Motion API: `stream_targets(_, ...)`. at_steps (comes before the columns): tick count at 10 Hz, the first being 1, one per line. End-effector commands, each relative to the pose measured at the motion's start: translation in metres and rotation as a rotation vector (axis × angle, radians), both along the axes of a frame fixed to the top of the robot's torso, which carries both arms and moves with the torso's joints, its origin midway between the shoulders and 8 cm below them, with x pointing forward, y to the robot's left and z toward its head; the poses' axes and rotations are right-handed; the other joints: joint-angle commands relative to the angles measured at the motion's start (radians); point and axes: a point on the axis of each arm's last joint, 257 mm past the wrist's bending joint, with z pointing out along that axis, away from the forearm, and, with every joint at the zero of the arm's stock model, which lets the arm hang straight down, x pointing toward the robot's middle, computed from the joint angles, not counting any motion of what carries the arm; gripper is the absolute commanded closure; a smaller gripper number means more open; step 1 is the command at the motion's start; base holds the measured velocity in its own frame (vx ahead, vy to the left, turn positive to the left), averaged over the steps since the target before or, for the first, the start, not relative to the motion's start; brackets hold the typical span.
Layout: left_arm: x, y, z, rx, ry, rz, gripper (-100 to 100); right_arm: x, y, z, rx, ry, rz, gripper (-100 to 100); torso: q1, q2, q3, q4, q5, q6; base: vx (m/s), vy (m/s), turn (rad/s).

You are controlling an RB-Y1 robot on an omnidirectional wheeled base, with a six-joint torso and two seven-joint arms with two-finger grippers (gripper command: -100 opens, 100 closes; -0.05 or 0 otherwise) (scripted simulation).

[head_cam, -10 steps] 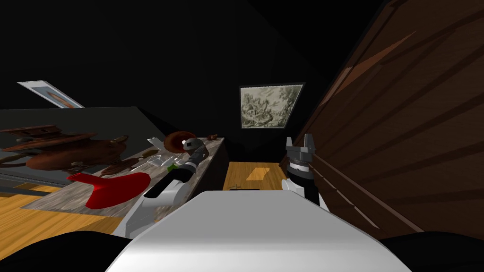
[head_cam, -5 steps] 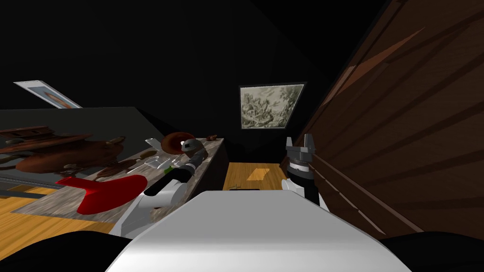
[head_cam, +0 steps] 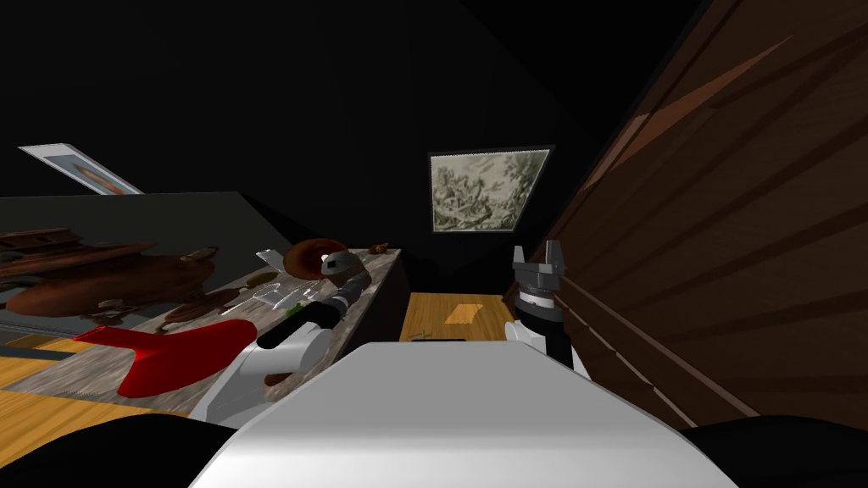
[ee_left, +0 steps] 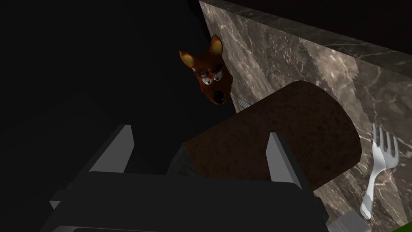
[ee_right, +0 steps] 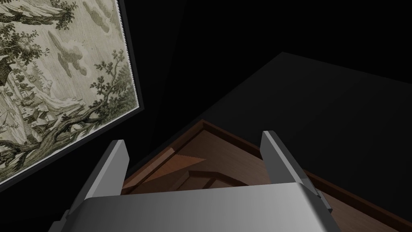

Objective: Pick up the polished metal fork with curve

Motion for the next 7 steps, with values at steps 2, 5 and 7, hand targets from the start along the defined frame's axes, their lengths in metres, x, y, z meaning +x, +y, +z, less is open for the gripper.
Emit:
stream_targets(2,-0.011,0.008,-0.019,0.003,0.086,0.013,-100,0.0,0.0,0.0,0.0,0.0,0.0,0,0.0,-0.001,0.0,0.0,0.0,0.0,0.06,0.0,0.019)
stream_targets(5,-0.021,0.014,-0.033,0.006,0.157,0.024,-100,0.0,0.0,0.0,0.0,0.0,0.0,0,0.0,-0.001,0.0,0.0,0.0,0.0,0.045,-0.003,0.019)
stream_targets(7,-0.03,0.021,-0.043,0.009,0.212,0.032,-100,0.0,0.0,0.0,0.0,0.0,0.0,0,0.0,0.0,0.0,0.0,0.0,0.0,0.056,0.002,0.014)
